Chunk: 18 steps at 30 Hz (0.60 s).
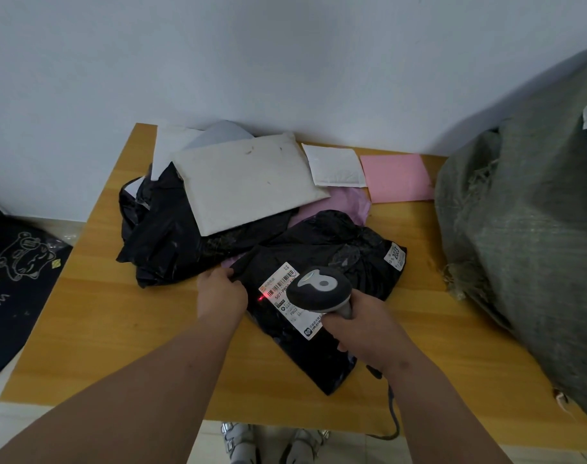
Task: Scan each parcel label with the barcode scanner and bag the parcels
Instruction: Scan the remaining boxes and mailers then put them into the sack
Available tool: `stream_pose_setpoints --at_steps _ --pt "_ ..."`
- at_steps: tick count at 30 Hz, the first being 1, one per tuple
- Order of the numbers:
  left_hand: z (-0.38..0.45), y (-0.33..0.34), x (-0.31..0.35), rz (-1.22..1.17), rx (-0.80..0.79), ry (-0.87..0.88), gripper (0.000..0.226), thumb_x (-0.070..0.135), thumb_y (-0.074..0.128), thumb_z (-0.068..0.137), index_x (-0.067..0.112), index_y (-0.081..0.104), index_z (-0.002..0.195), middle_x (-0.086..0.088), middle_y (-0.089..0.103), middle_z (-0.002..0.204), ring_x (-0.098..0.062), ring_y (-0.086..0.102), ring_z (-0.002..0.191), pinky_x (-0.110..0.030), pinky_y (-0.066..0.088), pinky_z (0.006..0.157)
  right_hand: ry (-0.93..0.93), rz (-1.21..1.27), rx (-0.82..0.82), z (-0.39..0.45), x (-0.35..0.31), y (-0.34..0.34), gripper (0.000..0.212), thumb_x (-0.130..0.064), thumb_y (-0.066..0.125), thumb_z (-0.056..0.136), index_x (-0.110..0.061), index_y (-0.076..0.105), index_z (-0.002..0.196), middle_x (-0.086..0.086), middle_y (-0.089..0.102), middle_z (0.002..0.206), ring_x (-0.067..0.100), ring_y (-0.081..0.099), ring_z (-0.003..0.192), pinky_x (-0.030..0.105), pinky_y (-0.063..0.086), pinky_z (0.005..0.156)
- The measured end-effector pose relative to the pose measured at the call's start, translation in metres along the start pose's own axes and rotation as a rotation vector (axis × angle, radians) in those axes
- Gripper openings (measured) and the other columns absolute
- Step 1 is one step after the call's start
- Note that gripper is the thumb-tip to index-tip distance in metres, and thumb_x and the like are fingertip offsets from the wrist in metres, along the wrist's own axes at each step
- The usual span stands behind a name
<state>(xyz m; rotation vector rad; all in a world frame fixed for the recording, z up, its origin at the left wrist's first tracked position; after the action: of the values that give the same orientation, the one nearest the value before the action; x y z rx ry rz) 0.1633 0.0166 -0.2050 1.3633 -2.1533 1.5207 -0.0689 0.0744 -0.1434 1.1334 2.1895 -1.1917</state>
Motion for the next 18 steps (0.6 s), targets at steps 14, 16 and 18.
stream_pose_setpoints --at_steps 14,16,18 --pt "-0.002 0.010 0.008 -0.061 -0.050 -0.112 0.010 0.015 0.062 0.089 0.010 0.059 0.081 -0.008 0.055 0.074 -0.025 0.053 0.071 -0.033 0.043 0.067 0.003 0.011 0.019 -0.003 0.002 -0.010 0.018 -0.030 0.061 0.084 -0.014 0.060 0.093 0.011 0.068 0.084 0.033 0.069 0.081 0.049 0.057 0.074" --pt "-0.007 0.008 0.016 0.004 -0.056 -0.033 0.006 0.016 0.058 0.091 0.014 0.063 0.095 -0.003 0.055 0.075 -0.022 0.053 0.072 -0.029 0.040 0.065 0.007 0.038 0.033 -0.004 0.002 -0.013 0.016 -0.028 0.062 0.086 -0.013 0.060 0.091 0.011 0.068 0.081 0.032 0.070 0.079 0.049 0.057 0.073" --pt "-0.013 0.004 0.026 0.043 -0.047 0.067 0.028 0.017 0.054 0.093 0.020 0.062 0.120 -0.001 0.060 0.085 -0.021 0.056 0.075 -0.028 0.040 0.064 0.021 0.087 0.053 -0.003 0.002 -0.016 0.013 -0.027 0.063 0.085 -0.014 0.060 0.090 0.008 0.066 0.077 0.028 0.069 0.072 0.048 0.058 0.074"
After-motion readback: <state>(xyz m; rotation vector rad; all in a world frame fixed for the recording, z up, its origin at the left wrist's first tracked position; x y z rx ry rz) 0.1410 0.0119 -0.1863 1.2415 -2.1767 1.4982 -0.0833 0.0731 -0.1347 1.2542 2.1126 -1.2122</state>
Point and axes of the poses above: each hand's wrist, its own z-axis towards the middle knuckle, its own y-axis out of the palm, x = y × z, the point moved 5 cm from there along z, towards the middle knuckle
